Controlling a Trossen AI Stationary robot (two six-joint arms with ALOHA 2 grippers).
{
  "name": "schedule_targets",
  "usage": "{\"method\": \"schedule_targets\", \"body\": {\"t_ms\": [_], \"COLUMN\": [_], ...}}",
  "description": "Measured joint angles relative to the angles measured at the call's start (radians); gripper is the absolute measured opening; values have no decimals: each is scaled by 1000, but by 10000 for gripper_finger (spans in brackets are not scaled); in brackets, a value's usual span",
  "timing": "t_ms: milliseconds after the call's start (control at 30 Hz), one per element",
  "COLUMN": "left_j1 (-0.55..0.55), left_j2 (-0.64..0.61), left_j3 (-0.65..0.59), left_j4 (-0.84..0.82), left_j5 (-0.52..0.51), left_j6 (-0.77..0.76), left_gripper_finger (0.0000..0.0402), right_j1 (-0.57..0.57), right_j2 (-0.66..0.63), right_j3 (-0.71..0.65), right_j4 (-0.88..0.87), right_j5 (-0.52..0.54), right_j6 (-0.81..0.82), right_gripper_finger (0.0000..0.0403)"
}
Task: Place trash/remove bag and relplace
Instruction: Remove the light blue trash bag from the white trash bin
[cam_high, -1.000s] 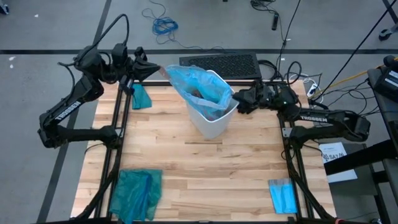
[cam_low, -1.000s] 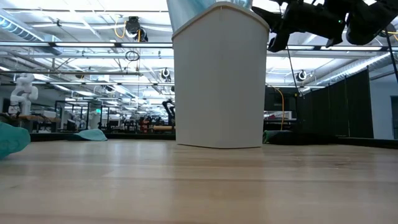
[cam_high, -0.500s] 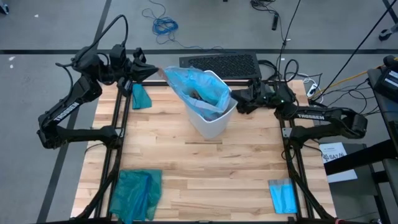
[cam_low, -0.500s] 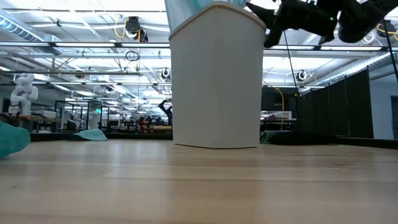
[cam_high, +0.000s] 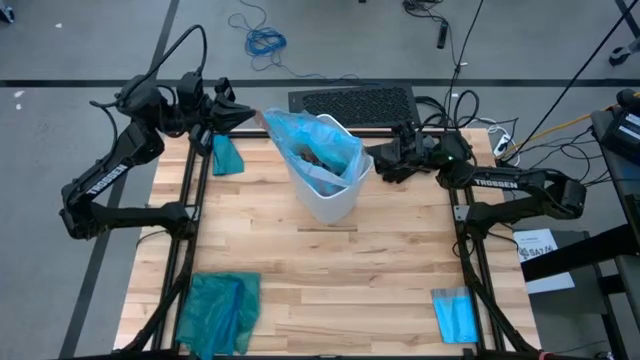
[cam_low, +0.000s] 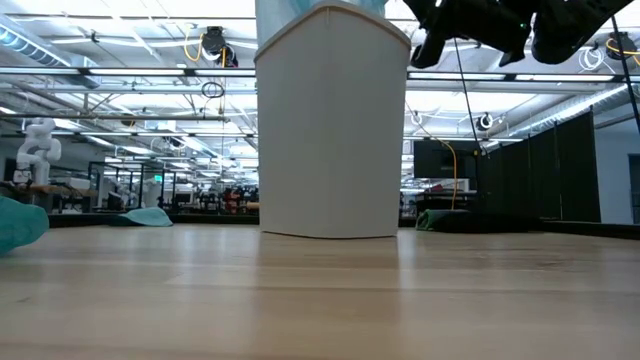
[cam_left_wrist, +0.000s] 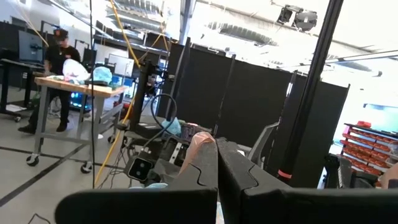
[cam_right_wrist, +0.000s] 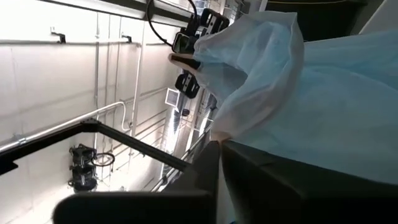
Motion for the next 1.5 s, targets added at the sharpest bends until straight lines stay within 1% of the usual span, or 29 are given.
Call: {"method": "schedule_targets", "body": {"t_ms": [167, 233, 367, 467, 533, 600, 667, 700, 767, 867, 933, 1000, 1033, 1067, 1100, 1133, 1233, 1267, 1300, 1333, 1367, 1433, 1467, 1500], "left_j1": [0, 0, 0, 0, 0, 0, -1, -8, -39, -64, -66, -71, -70, -69, -73, -79, -101, -107, -108, -104, -96, -87, -85, -86], "left_j2": [0, 0, 14, 32, 49, 71, 100, 120, 178, 258, 299, 316, 322, 330, 337, 344, 379, 378, 369, 367, 362, 362, 373, 387], "left_j3": [0, 0, 0, -1, -1, 0, 0, 0, -1, 3, 39, 61, 59, 59, 59, 58, 101, 135, 161, 178, 187, 198, 194, 197], "left_j4": [0, 2, 62, 178, 240, 191, 144, 149, 231, 479, 608, 588, 537, 523, 523, 556, 694, 725, 729, 695, 639, 532, 494, 497], "left_j5": [0, 0, 0, 12, 44, 69, 72, 81, 86, 92, 118, 123, 135, 133, 135, 138, 139, 138, 140, 150, 170, 171, 171, 170], "left_j6": [10, 23, 21, 1, -31, -51, -60, -67, -107, -195, -244, -250, -251, -251, -258, -276, -298, -296, -291, -283, -268, -240, -236, -237], "left_gripper_finger": [0, 0, 0, 0, 0, 0, 0, 0, 0, 0, 0, 0, 0, 0, 0, 0, 0, 0, 0, 0, 0, 0, 0, 0], "right_j1": [0, -1, -23, -54, -73, -88, -96, -98, -99, -83, -81, -81, -79, -77, -70, -62, -58, -62, -71, -76, -80, -83, -81, -78], "right_j2": [0, 0, 0, 0, 1, 0, 11, 27, 68, 124, 153, 164, 168, 175, 185, 192, 209, 211, 211, 209, 209, 217, 226, 232], "right_j3": [1, 23, 133, 251, 337, 424, 505, 548, 626, 744, 799, 813, 810, 809, 808, 806, 811, 814, 814, 814, 813, 809, 808, 807], "right_j4": [20, 25, 24, 2, -70, -241, -431, -481, -486, -445, -486, -635, -708, -762, -760, -708, -391, -332, -329, -363, -413, -520, -541, -534], "right_j5": [-10, -10, -22, -69, -117, -147, -154, -170, -212, -235, -264, -280, -274, -261, -255, -255, -266, -266, -268, -271, -272, -265, -265, -260], "right_j6": [0, 0, -40, -81, -130, -205, -288, -328, -357, -357, -382, -429, -454, -476, -484, -475, -351, -316, -303, -309, -327, -364, -374, -376], "right_gripper_finger": [2, 1, 0, 0, 0, 0, 0, 0, 0, 0, 0, 0, 0, 0, 0, 0, 0, 0, 0, 0, 0, 0, 0, 0]}}
